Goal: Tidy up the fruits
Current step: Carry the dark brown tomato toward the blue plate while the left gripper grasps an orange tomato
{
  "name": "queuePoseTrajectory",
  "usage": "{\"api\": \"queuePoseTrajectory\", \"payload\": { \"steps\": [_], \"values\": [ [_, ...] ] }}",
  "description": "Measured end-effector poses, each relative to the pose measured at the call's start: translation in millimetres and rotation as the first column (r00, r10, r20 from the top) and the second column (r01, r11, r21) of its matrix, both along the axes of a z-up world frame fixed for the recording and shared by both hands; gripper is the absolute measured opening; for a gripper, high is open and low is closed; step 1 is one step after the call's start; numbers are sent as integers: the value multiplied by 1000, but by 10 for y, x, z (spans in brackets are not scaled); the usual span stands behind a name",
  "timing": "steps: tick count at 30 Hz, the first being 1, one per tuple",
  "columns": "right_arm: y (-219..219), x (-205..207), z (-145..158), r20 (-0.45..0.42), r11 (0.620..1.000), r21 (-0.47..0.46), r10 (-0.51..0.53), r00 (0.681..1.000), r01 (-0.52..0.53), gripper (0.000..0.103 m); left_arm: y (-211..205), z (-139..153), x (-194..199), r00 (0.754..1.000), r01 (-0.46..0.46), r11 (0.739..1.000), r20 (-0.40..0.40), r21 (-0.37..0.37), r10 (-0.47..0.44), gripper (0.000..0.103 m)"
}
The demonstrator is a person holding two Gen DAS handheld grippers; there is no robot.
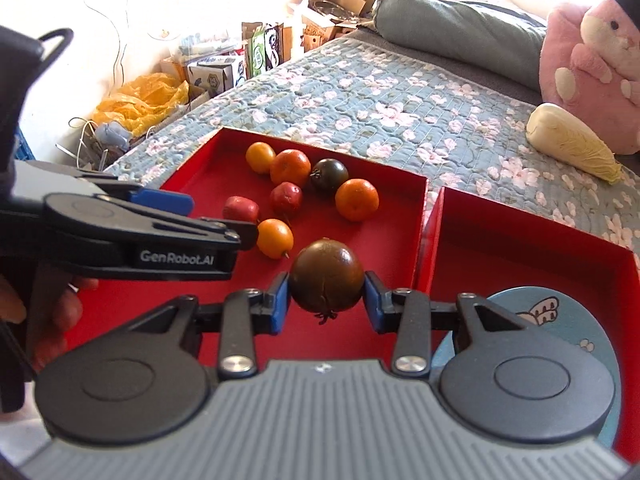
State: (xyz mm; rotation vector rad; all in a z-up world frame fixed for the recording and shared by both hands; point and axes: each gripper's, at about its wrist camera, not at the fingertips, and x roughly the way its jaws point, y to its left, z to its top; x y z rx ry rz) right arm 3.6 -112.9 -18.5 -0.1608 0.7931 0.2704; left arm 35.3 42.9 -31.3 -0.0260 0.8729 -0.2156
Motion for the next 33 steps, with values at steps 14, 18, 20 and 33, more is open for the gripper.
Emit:
{"api": "queuePoseTrajectory", "payload": {
  "steps": [14,18,20,33],
  "values": [
    [-369,-188,330,99,995,75,-68,993,61,42,-357,-232,200,999,18,999,-48,42,-16,69],
    [-407,-216,332,100,994,88,-75,992,67,42,-344,-287,288,998,-15,999,-52,32,17,69],
    [-424,-233,325,95,993,93,-79,992,70,42,-347,-308,320,998,-22,999,-53,26,24,69],
    [-413,-340,311,80,995,81,-69,994,62,42,-373,-311,304,999,20,1000,-35,2,-20,41]
  ]
}}
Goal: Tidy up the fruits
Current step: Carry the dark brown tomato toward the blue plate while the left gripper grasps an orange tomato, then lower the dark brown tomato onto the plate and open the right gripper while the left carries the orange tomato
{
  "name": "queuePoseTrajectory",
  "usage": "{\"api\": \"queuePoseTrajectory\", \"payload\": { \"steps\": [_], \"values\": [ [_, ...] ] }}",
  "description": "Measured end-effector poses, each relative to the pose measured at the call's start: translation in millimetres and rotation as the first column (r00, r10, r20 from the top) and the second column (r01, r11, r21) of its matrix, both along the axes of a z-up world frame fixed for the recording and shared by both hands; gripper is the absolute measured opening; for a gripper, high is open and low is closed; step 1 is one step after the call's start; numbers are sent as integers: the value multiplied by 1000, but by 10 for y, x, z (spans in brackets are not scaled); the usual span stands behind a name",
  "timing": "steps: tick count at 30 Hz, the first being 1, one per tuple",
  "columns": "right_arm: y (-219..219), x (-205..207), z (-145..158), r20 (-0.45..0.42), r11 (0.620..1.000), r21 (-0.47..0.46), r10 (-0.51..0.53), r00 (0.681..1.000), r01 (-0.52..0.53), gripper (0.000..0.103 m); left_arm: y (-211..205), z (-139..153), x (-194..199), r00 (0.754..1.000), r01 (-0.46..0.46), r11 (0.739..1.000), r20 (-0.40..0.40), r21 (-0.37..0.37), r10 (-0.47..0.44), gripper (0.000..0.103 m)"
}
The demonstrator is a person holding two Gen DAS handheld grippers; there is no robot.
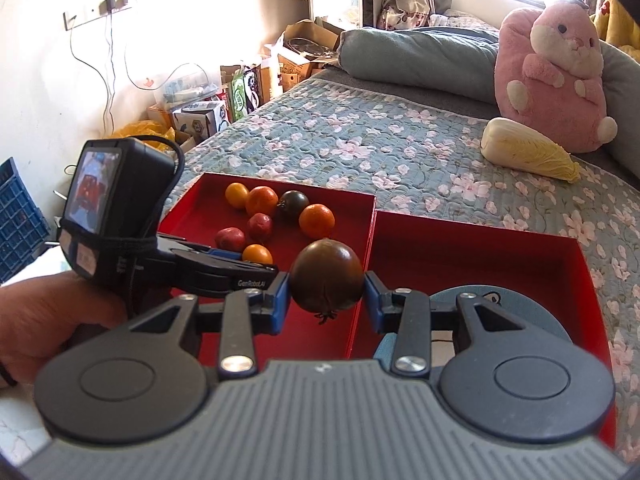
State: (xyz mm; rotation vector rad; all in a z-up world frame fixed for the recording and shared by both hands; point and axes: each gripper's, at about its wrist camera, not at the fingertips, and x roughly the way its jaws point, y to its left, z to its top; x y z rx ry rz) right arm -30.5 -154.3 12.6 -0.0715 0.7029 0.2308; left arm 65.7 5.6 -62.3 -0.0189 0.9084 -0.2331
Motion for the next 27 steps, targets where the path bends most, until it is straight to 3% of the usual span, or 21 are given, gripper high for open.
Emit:
{"api": "queuePoseTrajectory", "payload": {
  "steps": [15,27],
  "values": [
    [-110,-244,-16,-13,1000,13,-12,1000,12,42,100,182,-311,999,6,1000,54,6,-6,38],
    [-368,-427,-50,-5,998,33,-49,999,49,42,171,431,-616,993,12,999,121,-34,-7,38]
  ]
}}
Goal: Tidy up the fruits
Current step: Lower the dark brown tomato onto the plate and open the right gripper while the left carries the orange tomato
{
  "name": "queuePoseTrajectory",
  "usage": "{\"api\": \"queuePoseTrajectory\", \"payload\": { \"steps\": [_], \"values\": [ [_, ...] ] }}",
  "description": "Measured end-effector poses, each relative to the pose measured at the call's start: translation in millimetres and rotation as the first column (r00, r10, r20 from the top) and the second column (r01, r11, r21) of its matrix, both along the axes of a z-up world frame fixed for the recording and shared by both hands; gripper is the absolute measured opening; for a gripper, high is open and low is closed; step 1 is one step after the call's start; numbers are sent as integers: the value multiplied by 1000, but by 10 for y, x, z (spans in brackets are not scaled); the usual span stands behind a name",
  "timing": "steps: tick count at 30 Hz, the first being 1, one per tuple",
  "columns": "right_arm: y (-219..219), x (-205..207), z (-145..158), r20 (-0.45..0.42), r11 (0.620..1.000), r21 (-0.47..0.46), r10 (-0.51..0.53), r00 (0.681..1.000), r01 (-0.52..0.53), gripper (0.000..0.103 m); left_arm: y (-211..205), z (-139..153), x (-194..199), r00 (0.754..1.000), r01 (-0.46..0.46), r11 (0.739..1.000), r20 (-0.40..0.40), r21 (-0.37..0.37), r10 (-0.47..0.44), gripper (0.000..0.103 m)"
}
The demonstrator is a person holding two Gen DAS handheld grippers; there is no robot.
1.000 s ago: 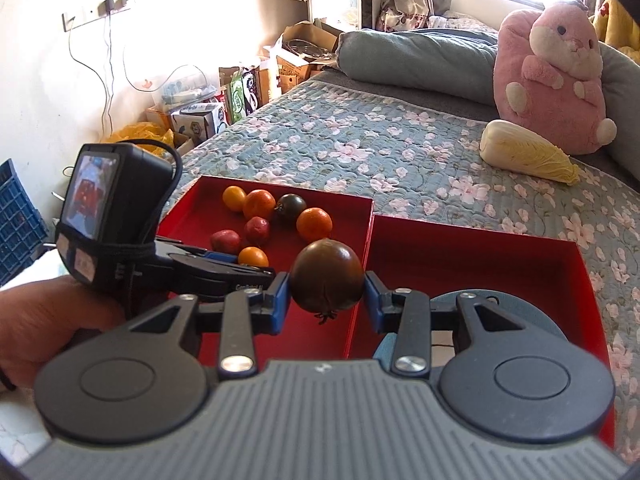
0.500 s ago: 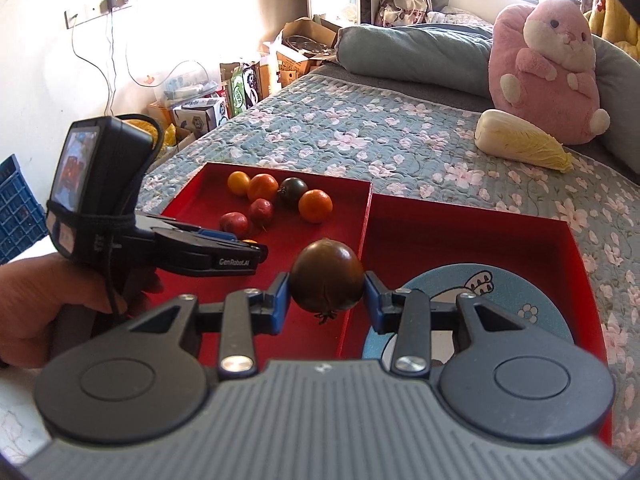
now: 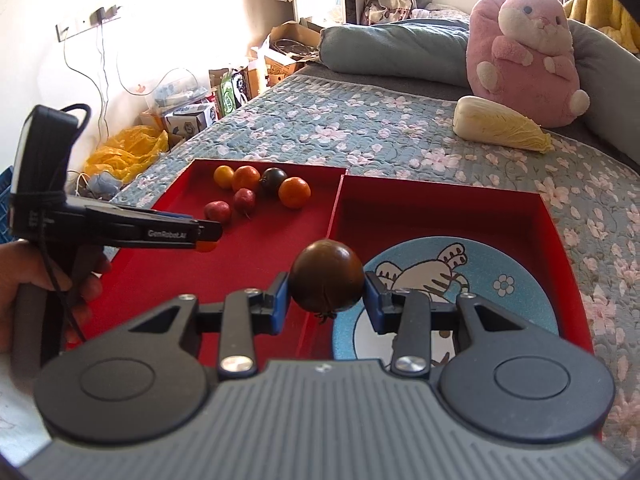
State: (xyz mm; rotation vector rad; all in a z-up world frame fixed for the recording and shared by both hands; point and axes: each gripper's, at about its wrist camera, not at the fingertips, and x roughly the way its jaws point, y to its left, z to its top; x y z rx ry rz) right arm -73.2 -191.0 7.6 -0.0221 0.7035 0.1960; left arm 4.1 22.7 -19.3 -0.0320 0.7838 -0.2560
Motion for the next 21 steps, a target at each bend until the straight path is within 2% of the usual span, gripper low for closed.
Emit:
{"api": "queuePoseTrajectory", "payload": {
  "steps": [8,14,21],
  "values": [
    [-397,-55,-138,-17,997,3,-81,997,81,42,-195,143,-163,998,46,999,48,4,-46,38],
    [-743,16,-407,-83,986,-26,-167,982,165,42,-402,198,-246,993,101,995,61,-3,-101,38],
    [-904,253,-712,-163,980,-89,-193,968,180,43,-637,277,-316,986,155,988,72,-16,-153,38]
  ]
}}
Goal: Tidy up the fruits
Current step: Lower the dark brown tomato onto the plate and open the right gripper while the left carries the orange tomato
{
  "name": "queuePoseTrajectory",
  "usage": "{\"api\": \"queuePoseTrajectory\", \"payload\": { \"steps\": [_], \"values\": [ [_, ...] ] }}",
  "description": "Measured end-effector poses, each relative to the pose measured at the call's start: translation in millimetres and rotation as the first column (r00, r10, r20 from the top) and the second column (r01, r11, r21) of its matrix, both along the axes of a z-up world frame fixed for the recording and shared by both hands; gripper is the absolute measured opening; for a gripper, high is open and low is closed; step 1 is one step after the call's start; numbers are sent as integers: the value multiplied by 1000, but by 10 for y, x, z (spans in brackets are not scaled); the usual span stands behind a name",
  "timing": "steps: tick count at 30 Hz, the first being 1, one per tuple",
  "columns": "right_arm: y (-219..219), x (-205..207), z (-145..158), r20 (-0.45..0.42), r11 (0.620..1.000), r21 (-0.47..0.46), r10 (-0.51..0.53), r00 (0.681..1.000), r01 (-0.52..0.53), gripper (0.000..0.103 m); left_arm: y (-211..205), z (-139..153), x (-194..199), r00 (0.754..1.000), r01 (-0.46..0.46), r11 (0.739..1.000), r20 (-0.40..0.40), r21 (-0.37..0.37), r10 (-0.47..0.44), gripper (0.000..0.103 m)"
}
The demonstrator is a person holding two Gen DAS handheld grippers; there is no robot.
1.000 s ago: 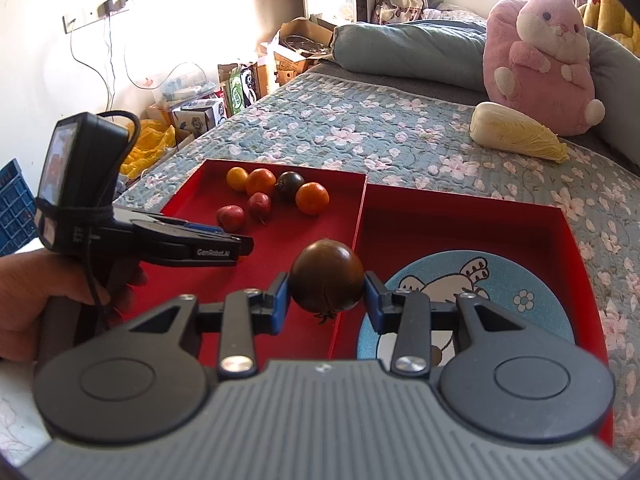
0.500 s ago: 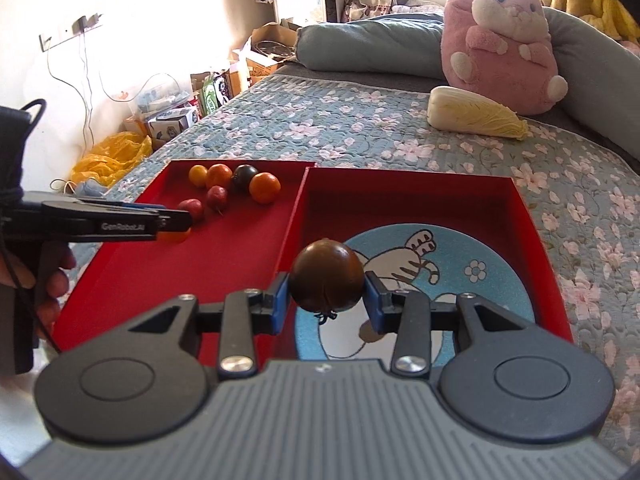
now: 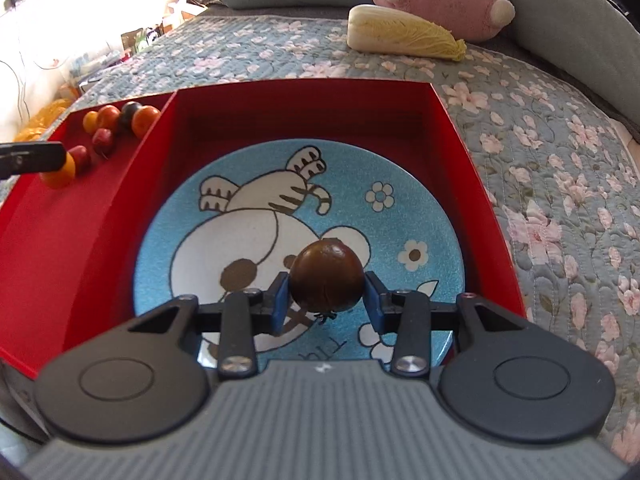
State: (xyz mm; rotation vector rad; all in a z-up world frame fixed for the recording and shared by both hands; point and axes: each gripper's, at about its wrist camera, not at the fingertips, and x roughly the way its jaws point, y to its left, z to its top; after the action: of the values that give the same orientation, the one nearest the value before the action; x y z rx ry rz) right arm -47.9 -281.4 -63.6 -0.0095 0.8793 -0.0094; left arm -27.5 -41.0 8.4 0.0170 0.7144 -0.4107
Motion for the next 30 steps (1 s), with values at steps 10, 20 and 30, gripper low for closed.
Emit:
{"api": "queuePoseTrajectory", "payload": {
  "steps": [10,20,30],
  "values": [
    [-57,31,-8,-12,1000,9,-15,1000,15,55,-573,69,-97,992,124,992,7,-2,-124,38],
    [-283,-469,483,164,995,-20,-93,982,97,63,-1243,-225,-221,968,248,968,-43,25,-247,38],
    [-328,-558,593,179,996,-6,-91,980,93,63,-1360,-513,-194,965,250,965,-103,77,-241,38]
  ]
}}
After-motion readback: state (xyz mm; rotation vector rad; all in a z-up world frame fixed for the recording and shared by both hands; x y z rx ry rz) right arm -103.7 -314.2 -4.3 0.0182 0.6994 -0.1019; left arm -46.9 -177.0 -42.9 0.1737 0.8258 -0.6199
